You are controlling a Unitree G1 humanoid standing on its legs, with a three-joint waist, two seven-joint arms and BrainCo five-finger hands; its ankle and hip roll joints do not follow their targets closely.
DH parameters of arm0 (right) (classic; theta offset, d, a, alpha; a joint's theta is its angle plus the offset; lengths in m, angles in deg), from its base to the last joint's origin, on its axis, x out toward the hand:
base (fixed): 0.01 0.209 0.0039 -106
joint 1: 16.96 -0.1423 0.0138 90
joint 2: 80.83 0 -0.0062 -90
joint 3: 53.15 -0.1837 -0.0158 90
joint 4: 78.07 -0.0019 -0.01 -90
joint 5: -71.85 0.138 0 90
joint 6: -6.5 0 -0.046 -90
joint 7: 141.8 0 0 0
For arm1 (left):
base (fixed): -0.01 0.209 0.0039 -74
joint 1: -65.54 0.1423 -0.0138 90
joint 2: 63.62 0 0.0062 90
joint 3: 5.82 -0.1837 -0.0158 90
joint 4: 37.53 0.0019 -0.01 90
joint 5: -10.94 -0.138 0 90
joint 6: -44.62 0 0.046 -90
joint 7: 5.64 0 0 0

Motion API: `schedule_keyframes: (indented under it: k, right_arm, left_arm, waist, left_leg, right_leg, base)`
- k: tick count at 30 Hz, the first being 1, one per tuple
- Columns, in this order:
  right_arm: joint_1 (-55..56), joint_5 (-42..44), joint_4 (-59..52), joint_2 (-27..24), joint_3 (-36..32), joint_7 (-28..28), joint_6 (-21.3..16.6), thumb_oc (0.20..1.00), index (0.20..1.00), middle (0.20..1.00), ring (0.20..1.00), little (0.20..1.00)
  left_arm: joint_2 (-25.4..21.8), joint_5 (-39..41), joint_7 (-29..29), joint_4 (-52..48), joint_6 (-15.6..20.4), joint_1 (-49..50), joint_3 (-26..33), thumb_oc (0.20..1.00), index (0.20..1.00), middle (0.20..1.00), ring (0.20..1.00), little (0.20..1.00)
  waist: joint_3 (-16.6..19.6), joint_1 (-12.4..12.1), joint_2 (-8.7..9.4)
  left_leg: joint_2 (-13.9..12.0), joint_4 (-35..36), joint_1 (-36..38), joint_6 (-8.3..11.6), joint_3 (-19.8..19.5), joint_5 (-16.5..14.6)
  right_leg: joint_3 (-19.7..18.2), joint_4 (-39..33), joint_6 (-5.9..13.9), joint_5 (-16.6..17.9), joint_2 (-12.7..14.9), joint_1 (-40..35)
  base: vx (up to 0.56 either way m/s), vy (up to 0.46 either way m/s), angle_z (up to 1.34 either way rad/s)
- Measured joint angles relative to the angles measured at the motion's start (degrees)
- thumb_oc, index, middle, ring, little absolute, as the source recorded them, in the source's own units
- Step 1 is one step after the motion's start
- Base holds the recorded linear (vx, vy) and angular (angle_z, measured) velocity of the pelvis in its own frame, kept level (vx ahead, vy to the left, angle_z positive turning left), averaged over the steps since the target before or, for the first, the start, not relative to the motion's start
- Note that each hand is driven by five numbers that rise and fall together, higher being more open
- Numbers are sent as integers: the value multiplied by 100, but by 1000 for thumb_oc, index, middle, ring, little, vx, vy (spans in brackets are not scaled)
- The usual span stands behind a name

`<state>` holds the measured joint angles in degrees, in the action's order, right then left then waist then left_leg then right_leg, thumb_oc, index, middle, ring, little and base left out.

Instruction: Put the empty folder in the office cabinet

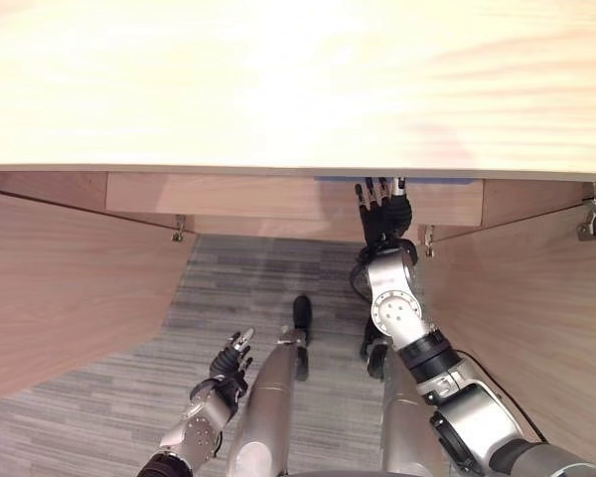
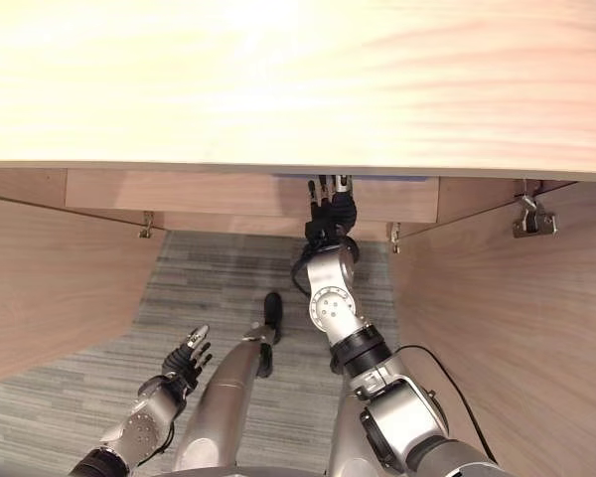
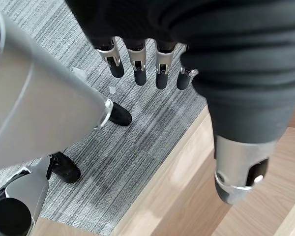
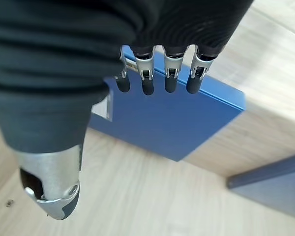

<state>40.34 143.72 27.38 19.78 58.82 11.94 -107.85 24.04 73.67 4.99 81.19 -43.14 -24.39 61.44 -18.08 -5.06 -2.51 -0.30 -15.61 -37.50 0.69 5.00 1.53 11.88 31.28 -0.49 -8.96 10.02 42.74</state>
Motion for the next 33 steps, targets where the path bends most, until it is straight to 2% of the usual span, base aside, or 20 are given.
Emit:
schedule_keyframes:
  k: [3,8,11,14,18,24,31,33]
  right_arm:
    - [479,8,1,1,68,5,30,1000,1000,1000,1000,1000]
    - [1517,82,11,-19,171,131,307,1000,1000,1000,1000,1000]
    - [1919,94,7,-97,233,184,443,1000,1000,1000,1000,1000]
    - [2431,118,30,-201,166,375,681,1000,1000,1000,1000,1000]
    - [2718,114,35,-362,18,495,812,1000,1000,1000,1000,1000]
    - [2929,106,359,-424,-279,641,989,1000,1000,1000,1000,1000]
    - [3011,-2,1554,-222,-782,880,1191,1000,1000,1000,1000,1000]
    - [2990,-120,1860,-175,-992,952,1236,1000,1000,1000,1000,1000]
  left_arm:
    - [53,1,4,105,-46,-3,3,1000,1000,1000,1000,1000]
    - [300,-9,-31,720,-111,1,106,1000,1000,1000,1000,1000]
    - [341,-15,-48,900,-200,62,199,1000,1000,1000,1000,1000]
    - [538,-26,-152,1356,-278,206,477,1000,1000,1000,1000,1000]
    - [622,-139,-255,1657,-363,404,514,1000,1000,1000,1000,1000]
    - [738,-357,-391,2032,-439,516,891,1000,1000,1000,1000,1000]
    - [1023,-729,-578,3020,-453,390,1561,1000,1000,1000,1000,1000]
    - [1034,-879,-634,3157,-464,397,1681,1000,1000,1000,1000,1000]
  waist:
    - [36,6,6]
    - [122,123,60]
    - [326,168,128]
    - [572,197,169]
    - [857,263,187]
    - [1167,281,168]
    - [1645,265,126]
    - [1654,265,115]
  left_leg:
    - [-10,288,206,4,14,117]
    - [-61,860,1021,18,80,246]
    - [-92,1049,1273,41,93,283]
    - [-162,1387,1887,77,111,331]
    - [-204,1531,2146,94,104,359]
    - [-321,1711,2490,127,90,370]
    - [-397,1830,2850,162,71,363]
    - [-413,1835,2929,163,65,364]
  right_leg:
    - [1,-241,34,104,-60,-174]
    - [2,-840,116,272,-192,-962]
    - [4,-1036,154,300,-262,-1206]
    - [10,-1427,187,349,-387,-1818]
    - [57,-1606,139,426,-488,-2090]
    - [113,-1936,166,457,-604,-2524]
    - [159,-2262,167,497,-728,-3003]
    - [157,-2314,156,516,-757,-3103]
  base:
    - [18,-46,-6]
    - [58,-63,-12]
    - [93,-92,-8]
    - [65,-56,-10]
    - [8,-63,-3]
    - [69,-73,0]
    - [63,-49,2]
    - [55,-31,0]
